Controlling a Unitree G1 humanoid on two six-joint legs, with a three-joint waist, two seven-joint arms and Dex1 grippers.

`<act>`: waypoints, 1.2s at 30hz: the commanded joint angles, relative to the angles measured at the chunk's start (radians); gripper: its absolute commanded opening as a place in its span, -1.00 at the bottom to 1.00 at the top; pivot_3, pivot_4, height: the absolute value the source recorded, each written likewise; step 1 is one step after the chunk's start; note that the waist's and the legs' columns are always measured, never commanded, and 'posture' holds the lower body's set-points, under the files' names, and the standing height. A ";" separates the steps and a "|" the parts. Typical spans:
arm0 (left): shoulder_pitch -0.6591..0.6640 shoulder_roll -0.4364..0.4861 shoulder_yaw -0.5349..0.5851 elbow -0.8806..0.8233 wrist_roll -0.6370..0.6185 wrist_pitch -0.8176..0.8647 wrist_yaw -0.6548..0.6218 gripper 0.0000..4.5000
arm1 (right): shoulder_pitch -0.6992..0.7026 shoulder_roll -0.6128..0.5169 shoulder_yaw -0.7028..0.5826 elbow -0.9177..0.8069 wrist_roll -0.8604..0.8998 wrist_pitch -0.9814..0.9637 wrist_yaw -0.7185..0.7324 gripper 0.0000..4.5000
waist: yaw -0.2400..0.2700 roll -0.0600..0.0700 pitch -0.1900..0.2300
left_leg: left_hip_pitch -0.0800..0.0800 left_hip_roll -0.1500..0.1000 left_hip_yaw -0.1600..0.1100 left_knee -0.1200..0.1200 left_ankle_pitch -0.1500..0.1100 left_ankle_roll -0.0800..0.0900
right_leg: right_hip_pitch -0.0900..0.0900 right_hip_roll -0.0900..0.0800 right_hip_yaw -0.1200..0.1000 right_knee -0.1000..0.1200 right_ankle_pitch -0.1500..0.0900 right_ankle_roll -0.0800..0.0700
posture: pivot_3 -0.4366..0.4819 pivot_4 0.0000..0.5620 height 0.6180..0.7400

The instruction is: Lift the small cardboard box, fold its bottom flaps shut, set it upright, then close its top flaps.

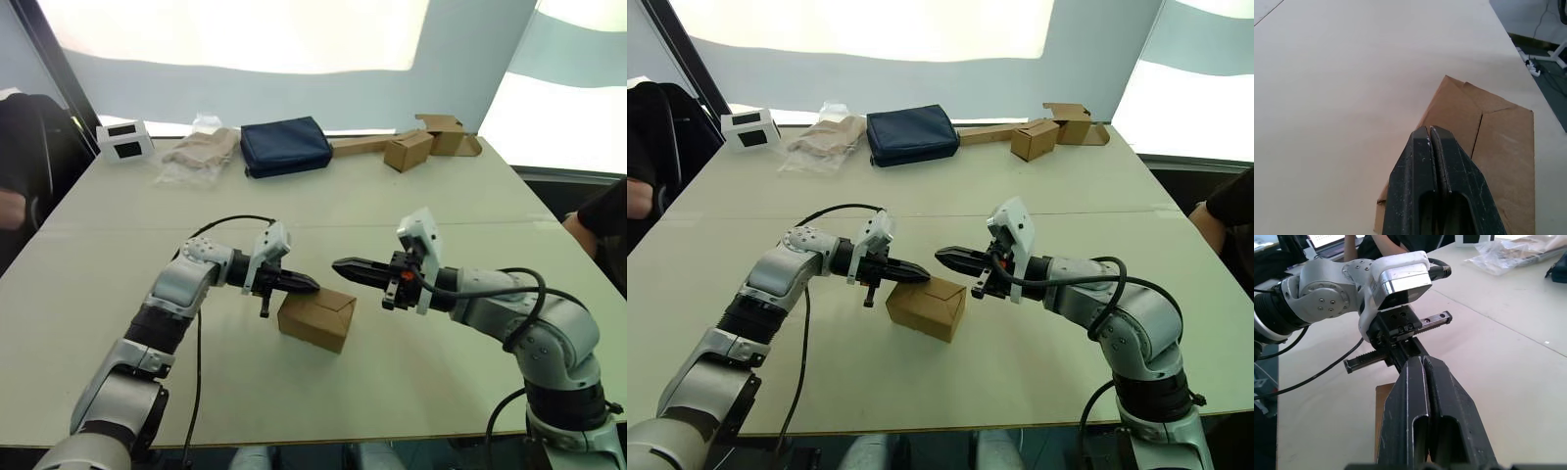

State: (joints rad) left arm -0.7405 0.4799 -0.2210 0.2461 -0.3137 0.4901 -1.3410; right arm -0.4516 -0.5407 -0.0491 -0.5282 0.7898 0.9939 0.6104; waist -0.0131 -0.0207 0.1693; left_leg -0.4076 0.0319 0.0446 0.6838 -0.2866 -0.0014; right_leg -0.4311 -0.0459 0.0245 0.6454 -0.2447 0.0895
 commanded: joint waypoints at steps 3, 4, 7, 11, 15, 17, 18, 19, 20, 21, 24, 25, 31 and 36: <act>-0.009 0.028 0.042 -0.098 -0.051 0.061 0.013 -0.98 | 0.023 -0.025 0.065 -0.013 -0.062 -0.051 0.008 -1.00 | 0.000 0.000 0.000 | 0.000 0.000 0.000 0.000 0.000 0.000 | 0.000 0.000 0.000 0.000 0.001 0.002 | -0.05 -0.47 1.00; 0.001 0.034 0.038 -0.101 -0.047 0.059 0.013 -0.98 | 0.039 -0.026 0.081 -0.009 -0.072 -0.058 0.012 -1.00 | 0.000 0.000 0.000 | 0.000 0.000 0.000 0.000 0.000 0.000 | 0.000 0.000 0.000 0.000 0.001 0.002 | -0.05 -0.47 1.00; 0.031 0.051 0.021 -0.106 -0.039 0.057 0.009 -0.98 | 0.089 -0.031 0.133 0.011 -0.116 -0.089 0.024 -1.00 | -0.001 0.000 0.000 | 0.000 0.000 0.000 0.000 0.000 0.000 | 0.000 0.000 0.000 0.000 0.001 0.001 | -0.05 -0.47 1.00; 0.086 0.079 -0.035 -0.105 0.015 -0.002 0.000 -0.98 | 0.136 -0.036 0.194 0.073 -0.189 -0.139 0.041 -1.00 | -0.001 0.000 0.000 | 0.000 0.000 0.001 0.000 0.000 0.000 | 0.000 0.000 0.000 0.000 0.000 0.000 | -0.05 -0.47 1.00; 0.121 0.083 -0.063 -0.047 0.072 -0.084 0.012 -0.98 | 0.148 -0.048 0.238 0.130 -0.262 -0.177 0.051 -1.00 | 0.000 0.000 -0.001 | 0.002 0.000 0.001 0.000 0.000 0.000 | 0.001 0.000 0.000 0.000 0.000 0.000 | -0.05 -0.47 1.00; 0.122 0.089 -0.051 -0.051 0.070 -0.097 0.019 -0.98 | 0.140 -0.047 0.213 0.126 -0.253 -0.172 0.050 -1.00 | 0.000 0.000 -0.001 | 0.003 0.000 0.001 0.000 0.000 0.000 | 0.003 0.000 0.000 0.000 0.000 -0.001 | -0.05 -0.47 1.00; 0.116 0.092 -0.028 -0.067 0.047 -0.084 0.022 -0.98 | 0.131 -0.048 0.185 0.111 -0.231 -0.161 0.051 -1.00 | 0.000 0.000 -0.001 | 0.004 0.000 0.001 0.000 0.000 0.000 | 0.003 0.000 0.000 0.000 0.000 -0.001 | -0.05 -0.47 1.00; 0.112 0.094 -0.012 -0.078 0.029 -0.073 0.023 -0.98 | 0.124 -0.048 0.165 0.100 -0.214 -0.152 0.053 -1.00 | 0.000 0.000 -0.001 | 0.004 0.000 0.000 0.000 0.000 0.000 | 0.003 0.000 0.000 0.000 0.000 -0.001 | -0.05 -0.47 1.00; 0.106 0.096 0.009 -0.093 0.008 -0.055 0.028 -0.98 | 0.117 -0.050 0.139 0.080 -0.189 -0.143 0.057 -1.00 | 0.000 0.000 -0.001 | 0.004 0.000 0.000 0.000 0.000 0.000 | 0.003 0.000 0.000 0.000 0.000 -0.001 | -0.05 -0.47 1.00; 0.099 0.099 0.031 -0.108 -0.012 -0.039 0.035 -0.98 | 0.106 -0.054 0.114 0.059 -0.164 -0.129 0.060 -1.00 | 0.000 0.000 -0.001 | 0.004 0.000 0.000 0.000 0.000 0.000 | 0.003 0.000 0.000 0.000 0.000 -0.001 | -0.05 -0.47 1.00; 0.083 0.115 0.105 -0.175 -0.078 0.014 0.060 -0.98 | 0.059 -0.060 0.012 -0.004 -0.052 -0.067 0.051 -1.00 | 0.000 0.000 0.000 | 0.002 0.000 0.000 0.000 0.000 0.000 | 0.001 0.000 0.000 0.000 0.000 0.000 | -0.05 -0.47 1.00; 0.074 0.124 0.133 -0.203 -0.093 0.025 0.076 -0.98 | 0.038 -0.064 -0.033 -0.023 0.001 -0.042 0.043 -1.00 | -0.002 0.000 0.001 | 0.001 0.000 0.000 0.000 0.000 0.000 | 0.001 0.000 0.000 0.000 0.000 0.000 | -0.05 -0.47 1.00; 0.044 0.165 0.274 -0.324 -0.189 0.145 0.191 -0.98 | 0.021 -0.171 -0.184 -0.097 0.187 0.060 0.047 -1.00 | 0.003 0.000 0.001 | -0.001 0.001 -0.002 -0.001 0.000 0.000 | -0.001 0.000 -0.001 0.000 0.001 0.003 | -0.05 -0.47 1.00; 0.171 0.278 0.337 -0.445 -0.226 0.190 0.183 -0.98 | 0.122 -0.316 -0.264 -0.146 0.247 0.088 0.100 -1.00 | -0.002 0.000 0.001 | -0.001 0.001 0.000 -0.001 0.000 0.000 | 0.000 -0.001 0.000 -0.001 0.000 0.000 | -0.05 -0.47 1.00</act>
State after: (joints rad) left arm -0.6029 0.7160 0.0685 -0.1376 -0.5125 0.6590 -1.1500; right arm -0.3468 -0.8140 -0.2576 -0.6303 1.0054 1.0799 0.6834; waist -0.0151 -0.0207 0.1701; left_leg -0.4079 0.0330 0.0453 0.6827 -0.2867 -0.0014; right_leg -0.4315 -0.0476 0.0251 0.6441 -0.2449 0.0895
